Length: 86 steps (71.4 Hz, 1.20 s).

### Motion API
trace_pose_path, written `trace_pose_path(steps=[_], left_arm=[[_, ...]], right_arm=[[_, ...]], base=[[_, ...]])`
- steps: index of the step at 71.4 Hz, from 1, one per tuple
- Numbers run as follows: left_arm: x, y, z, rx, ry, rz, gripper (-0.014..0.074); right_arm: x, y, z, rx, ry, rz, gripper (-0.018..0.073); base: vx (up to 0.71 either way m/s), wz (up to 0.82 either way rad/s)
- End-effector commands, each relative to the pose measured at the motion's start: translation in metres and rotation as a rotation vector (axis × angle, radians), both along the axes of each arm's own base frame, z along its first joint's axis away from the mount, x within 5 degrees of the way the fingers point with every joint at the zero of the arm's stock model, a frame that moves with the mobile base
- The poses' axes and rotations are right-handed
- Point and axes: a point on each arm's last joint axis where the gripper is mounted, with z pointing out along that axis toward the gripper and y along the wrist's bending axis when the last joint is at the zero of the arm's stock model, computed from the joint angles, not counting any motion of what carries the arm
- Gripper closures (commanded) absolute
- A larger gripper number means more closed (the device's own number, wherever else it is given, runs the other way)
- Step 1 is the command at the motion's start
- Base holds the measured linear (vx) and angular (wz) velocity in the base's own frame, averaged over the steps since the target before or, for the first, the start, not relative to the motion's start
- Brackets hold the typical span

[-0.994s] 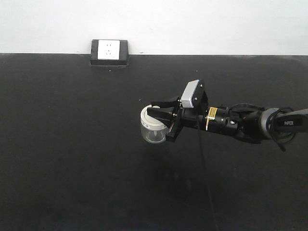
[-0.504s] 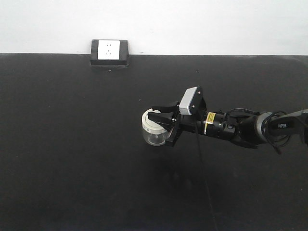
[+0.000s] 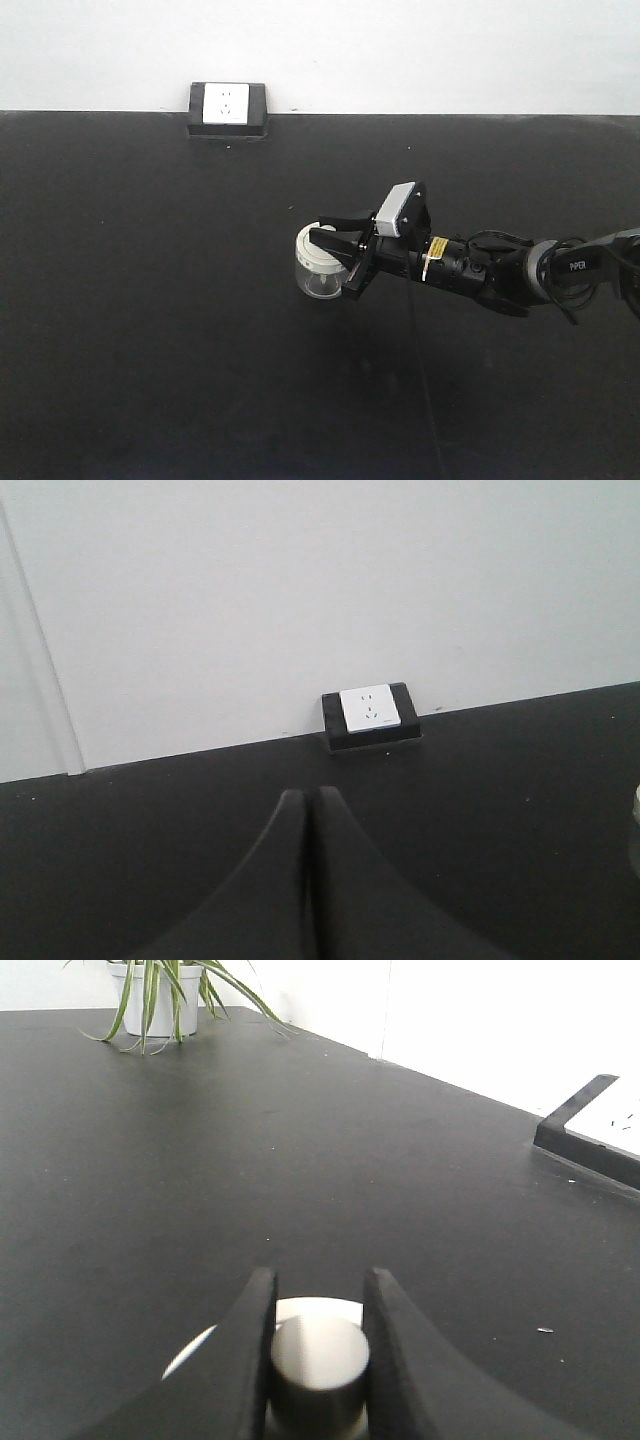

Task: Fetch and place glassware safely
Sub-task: 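Extend the right arm forward, moving the jar toward the wall outlet, then lower the jar onto the countertop and open the right gripper, then lift the open right gripper up and away from the jar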

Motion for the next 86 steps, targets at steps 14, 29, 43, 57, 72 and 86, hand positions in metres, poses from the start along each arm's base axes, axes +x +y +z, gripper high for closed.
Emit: trace_pose_path(steps=[14, 29, 43, 57, 72, 86], left_arm=[[0.000, 0.000, 0.016, -0.016, -0.094, -0.004, 0.0603], [0.000, 0.000, 0.016, -0.016, -0.094, -0.004, 0.0603], [0.000, 0.000, 0.016, -0.016, -0.094, -0.004, 0.0603], [0.000, 0.000, 0.016, -0.016, -0.094, -0.004, 0.0603], [0.000, 0.000, 0.016, -0.016, -0.094, -0.004, 0.0603], [0.000, 0.000, 0.016, -0.016, -0.094, -0.004, 0.0603]], right_arm=[[0.004, -0.002, 0.037, 0.109, -0.116, 0.003, 0.0497], [0.004, -0.002, 0.037, 0.109, -0.116, 0.002, 0.0232], [0.005, -0.002, 0.040, 0.111, -0.131, -0.006, -0.0091], [0.006, -0.002, 0.046, 0.123, -0.141, -0.023, -0.0165], [0.004, -0.003, 0.066, 0.124, -0.182, -0.027, -0.0118], [0.000, -0.007, 0.100, 0.106, -0.182, -0.061, -0.0045]], base=[[0.00, 0.00], [0.00, 0.00], [0.00, 0.00], [0.00, 0.00], [0.00, 0.00], [0.00, 0.00]])
